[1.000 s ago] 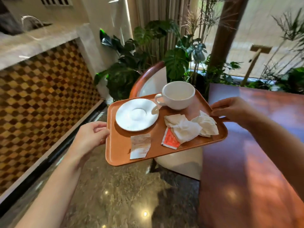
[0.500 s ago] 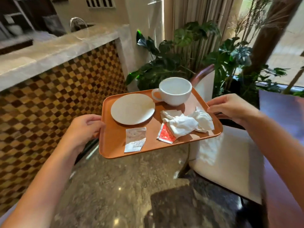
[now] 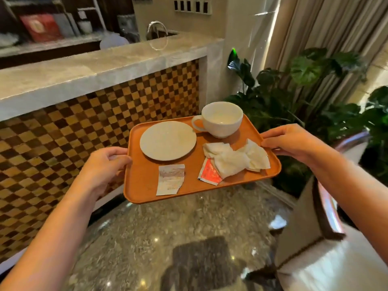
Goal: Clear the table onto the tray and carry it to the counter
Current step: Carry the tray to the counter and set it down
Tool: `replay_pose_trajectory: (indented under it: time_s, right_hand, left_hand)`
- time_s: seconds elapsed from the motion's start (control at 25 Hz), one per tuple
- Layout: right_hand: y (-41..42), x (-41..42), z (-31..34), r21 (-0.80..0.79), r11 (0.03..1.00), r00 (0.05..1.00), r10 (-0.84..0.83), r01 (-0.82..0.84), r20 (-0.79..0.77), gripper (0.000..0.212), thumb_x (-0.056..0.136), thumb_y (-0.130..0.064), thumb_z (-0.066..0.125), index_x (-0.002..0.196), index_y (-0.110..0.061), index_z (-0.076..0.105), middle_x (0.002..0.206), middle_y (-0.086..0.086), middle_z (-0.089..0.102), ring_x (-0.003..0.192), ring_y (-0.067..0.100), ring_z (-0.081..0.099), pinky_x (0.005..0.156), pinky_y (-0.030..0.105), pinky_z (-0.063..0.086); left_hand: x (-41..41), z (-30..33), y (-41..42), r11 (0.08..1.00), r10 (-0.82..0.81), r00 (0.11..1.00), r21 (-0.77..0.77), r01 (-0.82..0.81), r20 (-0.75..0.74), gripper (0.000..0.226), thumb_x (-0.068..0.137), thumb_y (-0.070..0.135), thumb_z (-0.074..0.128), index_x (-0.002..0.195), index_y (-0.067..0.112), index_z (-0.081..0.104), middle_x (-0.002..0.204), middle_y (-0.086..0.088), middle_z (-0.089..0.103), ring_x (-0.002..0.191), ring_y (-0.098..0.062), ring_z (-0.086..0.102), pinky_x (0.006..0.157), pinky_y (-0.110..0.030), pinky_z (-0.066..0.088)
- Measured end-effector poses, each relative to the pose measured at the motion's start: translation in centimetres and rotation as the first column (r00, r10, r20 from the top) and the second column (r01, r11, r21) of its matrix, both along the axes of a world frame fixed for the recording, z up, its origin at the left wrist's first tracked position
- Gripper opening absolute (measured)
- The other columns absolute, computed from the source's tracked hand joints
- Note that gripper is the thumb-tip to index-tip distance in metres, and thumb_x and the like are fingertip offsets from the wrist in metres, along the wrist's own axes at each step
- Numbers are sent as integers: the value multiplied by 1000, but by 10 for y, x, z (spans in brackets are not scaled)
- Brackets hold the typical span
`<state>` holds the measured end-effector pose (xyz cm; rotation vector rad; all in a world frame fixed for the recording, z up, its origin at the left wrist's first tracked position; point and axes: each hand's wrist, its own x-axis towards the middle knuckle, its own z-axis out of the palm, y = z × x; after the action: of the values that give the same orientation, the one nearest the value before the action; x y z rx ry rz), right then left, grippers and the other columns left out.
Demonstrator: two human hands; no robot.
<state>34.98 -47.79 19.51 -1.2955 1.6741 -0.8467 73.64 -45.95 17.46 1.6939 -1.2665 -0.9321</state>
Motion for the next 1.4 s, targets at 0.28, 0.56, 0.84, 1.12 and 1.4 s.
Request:
replay_pose_trajectory:
  time_s: [0.28, 0.56, 0.84, 1.12, 1.4]
  right_hand:
    - [-169, 48, 7, 4, 996, 995, 91, -91, -37, 18, 82, -2, 64, 80, -18, 72, 78, 0, 71, 53, 0, 68, 40, 11, 50]
    - [-314, 85, 18, 19, 997, 997, 72, -72, -1, 17, 83, -2, 63, 96, -11, 71, 85, 4, 71, 75, 14, 67, 49, 16, 57]
    - [-470, 91, 21, 32, 995, 993, 92, -94, 68, 23, 83, 3, 61, 105, -1, 66, 88, 11, 68, 70, 16, 64, 48, 16, 56]
    - [-640, 90, 37, 8, 986, 984, 166, -167, 69, 24, 81, 5, 61, 105, 1, 65, 81, 12, 66, 53, 9, 66, 51, 16, 56]
    - [-781, 109, 38, -6, 982, 979, 190, -190, 80, 28, 81, 8, 60, 109, 4, 62, 65, 7, 65, 55, 12, 61, 42, 13, 51]
  left_hand:
    - [47, -1, -125, 998, 65, 998, -28, -64, 20, 16, 85, 17, 60, 78, 27, 70, 69, 11, 73, 76, -15, 68, 65, -32, 50]
    - [81, 25, -273, 995, 63, 998, -77, -62, 18, 21, 86, 11, 59, 74, 26, 67, 65, 5, 72, 68, -11, 68, 56, -21, 47]
    - [90, 28, -422, 994, 66, 996, -86, -72, -66, 20, 86, 2, 56, 77, 17, 65, 75, -7, 66, 61, -13, 63, 55, -23, 50]
    - [82, 35, -556, 964, 212, 972, -142, -225, -100, 21, 86, 0, 57, 75, 18, 61, 75, -6, 62, 56, -6, 62, 49, -16, 50]
    - [98, 39, -684, 962, 227, 970, -136, -237, -83, 19, 86, 3, 58, 77, 19, 62, 77, -5, 63, 70, -14, 60, 59, -23, 46]
